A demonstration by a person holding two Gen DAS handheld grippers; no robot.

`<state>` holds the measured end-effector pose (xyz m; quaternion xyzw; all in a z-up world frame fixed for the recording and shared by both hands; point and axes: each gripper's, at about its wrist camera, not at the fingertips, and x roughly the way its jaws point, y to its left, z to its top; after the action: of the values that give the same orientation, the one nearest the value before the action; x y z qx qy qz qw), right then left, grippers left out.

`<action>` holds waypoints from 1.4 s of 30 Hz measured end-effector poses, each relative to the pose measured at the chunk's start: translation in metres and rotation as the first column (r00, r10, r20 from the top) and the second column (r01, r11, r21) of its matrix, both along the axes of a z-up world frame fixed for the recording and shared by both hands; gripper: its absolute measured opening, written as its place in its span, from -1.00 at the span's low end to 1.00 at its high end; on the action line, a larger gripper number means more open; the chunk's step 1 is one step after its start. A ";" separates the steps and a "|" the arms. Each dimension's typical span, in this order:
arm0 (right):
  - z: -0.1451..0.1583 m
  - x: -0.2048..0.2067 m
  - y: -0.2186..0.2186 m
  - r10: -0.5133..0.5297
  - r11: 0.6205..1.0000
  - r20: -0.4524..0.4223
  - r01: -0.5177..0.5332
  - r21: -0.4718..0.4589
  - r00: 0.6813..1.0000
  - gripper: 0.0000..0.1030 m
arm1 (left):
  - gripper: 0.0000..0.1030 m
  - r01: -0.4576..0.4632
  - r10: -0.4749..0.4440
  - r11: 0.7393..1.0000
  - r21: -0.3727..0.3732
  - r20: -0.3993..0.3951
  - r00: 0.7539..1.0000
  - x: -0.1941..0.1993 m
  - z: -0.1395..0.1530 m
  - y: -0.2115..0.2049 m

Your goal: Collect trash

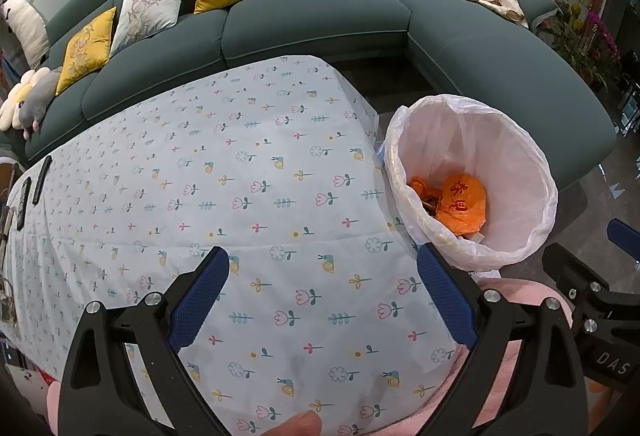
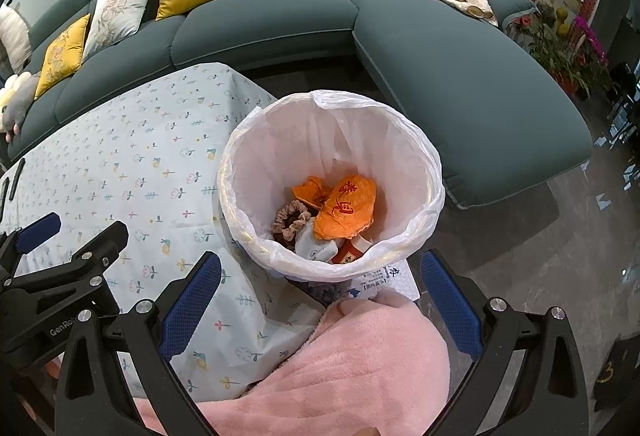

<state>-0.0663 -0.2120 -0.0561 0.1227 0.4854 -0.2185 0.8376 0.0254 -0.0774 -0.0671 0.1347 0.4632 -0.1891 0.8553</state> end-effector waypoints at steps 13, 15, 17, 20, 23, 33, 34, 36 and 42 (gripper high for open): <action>-0.002 0.001 0.000 0.006 1.000 -0.002 -0.006 -0.008 1.000 0.87 | 0.76 -0.003 0.003 1.000 0.009 0.009 1.000 -0.002 -0.001 -0.001; -0.002 0.001 -0.001 0.006 1.000 -0.004 -0.006 -0.009 1.000 0.87 | 0.76 0.000 0.000 1.000 0.014 0.011 1.000 -0.003 -0.001 -0.002; -0.003 0.000 -0.001 0.006 1.000 -0.004 -0.006 -0.011 1.000 0.87 | 0.76 0.000 0.000 1.000 0.012 0.010 1.000 -0.003 -0.001 -0.003; -0.004 0.000 -0.001 0.005 1.000 -0.004 -0.006 -0.015 1.000 0.87 | 0.76 0.000 0.000 1.000 0.011 0.011 1.000 -0.004 -0.001 -0.003; -0.004 -0.001 -0.002 0.004 1.000 -0.006 -0.004 -0.017 1.000 0.87 | 0.76 0.005 -0.006 1.000 0.018 0.017 1.000 -0.006 -0.001 -0.004; -0.006 -0.001 -0.002 0.002 1.000 -0.013 -0.002 -0.021 1.000 0.87 | 0.73 -0.004 0.003 1.000 0.022 0.017 1.000 -0.007 -0.003 -0.004; -0.007 -0.002 -0.002 0.001 1.000 -0.013 -0.001 -0.022 1.000 0.87 | 0.73 -0.007 0.006 1.000 0.020 0.015 1.000 -0.007 -0.003 -0.004; -0.007 -0.002 -0.003 -0.001 1.000 -0.013 0.001 -0.022 1.000 0.87 | 0.73 -0.013 0.012 1.000 0.021 0.011 1.000 -0.006 -0.004 -0.003; -0.007 -0.002 -0.004 0.000 1.000 -0.013 0.000 -0.024 1.000 0.87 | 0.73 -0.012 0.012 1.000 0.023 0.014 1.000 -0.006 -0.004 -0.003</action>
<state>-0.0685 -0.2157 -0.0635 0.1113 0.4884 -0.2250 0.8357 0.0190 -0.0806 -0.0707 0.1430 0.4602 -0.1777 0.8580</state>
